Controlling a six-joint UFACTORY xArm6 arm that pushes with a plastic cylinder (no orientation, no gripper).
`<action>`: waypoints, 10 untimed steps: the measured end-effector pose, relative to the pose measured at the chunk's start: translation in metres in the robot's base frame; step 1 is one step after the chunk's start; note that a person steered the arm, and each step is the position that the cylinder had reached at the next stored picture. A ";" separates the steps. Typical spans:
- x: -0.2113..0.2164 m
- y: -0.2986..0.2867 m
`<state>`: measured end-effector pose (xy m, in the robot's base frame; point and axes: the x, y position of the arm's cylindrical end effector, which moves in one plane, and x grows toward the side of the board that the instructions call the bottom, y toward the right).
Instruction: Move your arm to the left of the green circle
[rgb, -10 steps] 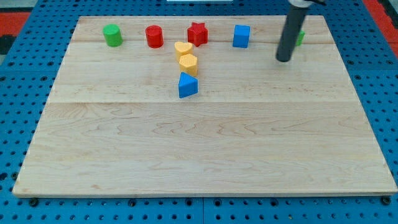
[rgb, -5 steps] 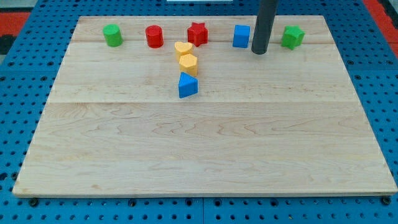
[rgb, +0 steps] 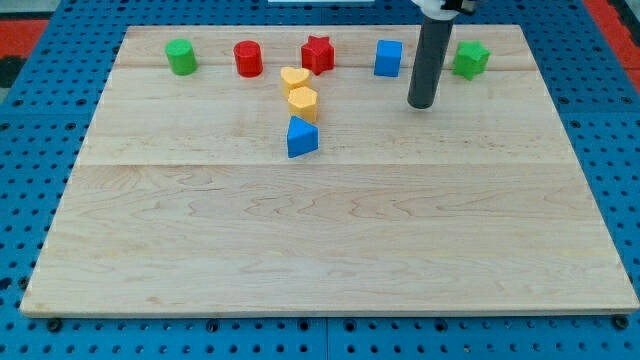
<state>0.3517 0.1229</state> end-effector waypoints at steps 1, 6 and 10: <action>0.013 0.000; 0.068 -0.054; 0.088 -0.120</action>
<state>0.4398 0.0028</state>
